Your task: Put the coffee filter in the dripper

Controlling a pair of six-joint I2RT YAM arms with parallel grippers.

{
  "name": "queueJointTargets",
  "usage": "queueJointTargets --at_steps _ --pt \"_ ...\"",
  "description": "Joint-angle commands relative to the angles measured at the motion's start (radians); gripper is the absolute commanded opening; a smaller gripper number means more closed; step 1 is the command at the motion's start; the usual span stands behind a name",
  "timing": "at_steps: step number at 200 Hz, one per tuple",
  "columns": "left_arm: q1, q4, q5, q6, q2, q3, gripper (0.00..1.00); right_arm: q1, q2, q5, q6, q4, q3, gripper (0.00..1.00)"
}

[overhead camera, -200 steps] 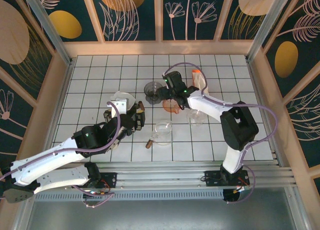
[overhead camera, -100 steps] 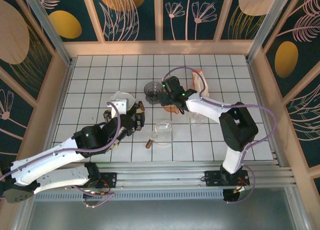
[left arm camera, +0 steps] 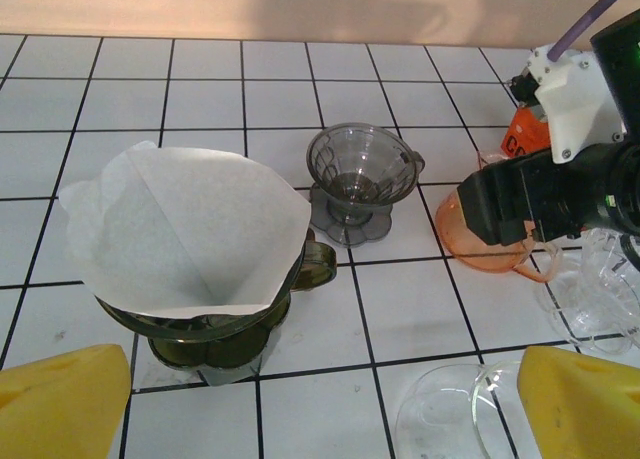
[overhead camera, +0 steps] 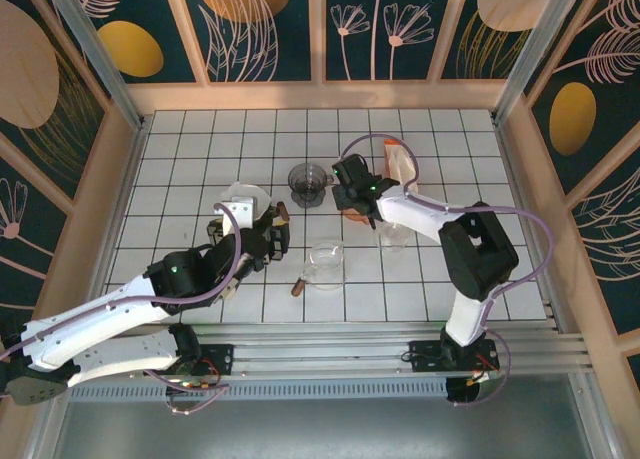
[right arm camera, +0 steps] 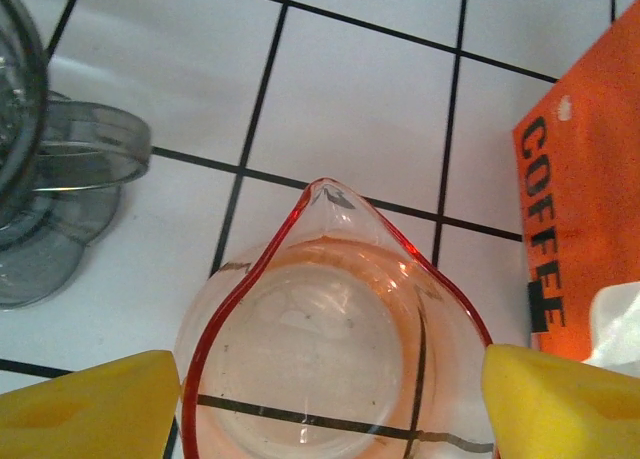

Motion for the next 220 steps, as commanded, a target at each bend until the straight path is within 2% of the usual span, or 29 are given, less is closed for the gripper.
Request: queueJointTargets --at_steps 1,12,21,58,84,103,142,220 --pt "-0.005 0.006 -0.03 0.01 -0.01 -0.002 0.99 0.032 -0.065 0.003 -0.05 0.05 -0.017 0.8" --pt "-0.004 -0.005 -0.039 0.01 -0.01 0.003 0.99 0.066 -0.072 -0.004 -0.086 0.075 -0.003 0.79" --pt "-0.005 -0.016 -0.05 0.01 -0.014 0.01 0.99 0.084 -0.072 -0.032 -0.098 0.076 0.018 0.75" --pt "-0.005 -0.061 -0.094 0.014 -0.05 0.037 0.99 0.098 -0.047 -0.25 -0.055 0.046 0.065 0.44" --pt "-0.005 -0.077 -0.12 0.025 -0.084 0.077 0.99 0.106 -0.015 -0.37 -0.029 0.018 0.091 0.28" --pt "-0.005 -0.1 -0.141 0.029 -0.091 0.102 0.99 0.106 0.015 -0.415 -0.005 0.004 0.108 0.19" --pt "-0.006 -0.113 -0.155 0.03 -0.117 0.125 0.99 0.103 0.075 -0.43 0.024 -0.004 0.127 0.12" --pt "-0.005 -0.126 -0.161 0.021 -0.103 0.139 0.99 0.077 0.236 -0.407 0.035 0.055 0.252 0.11"
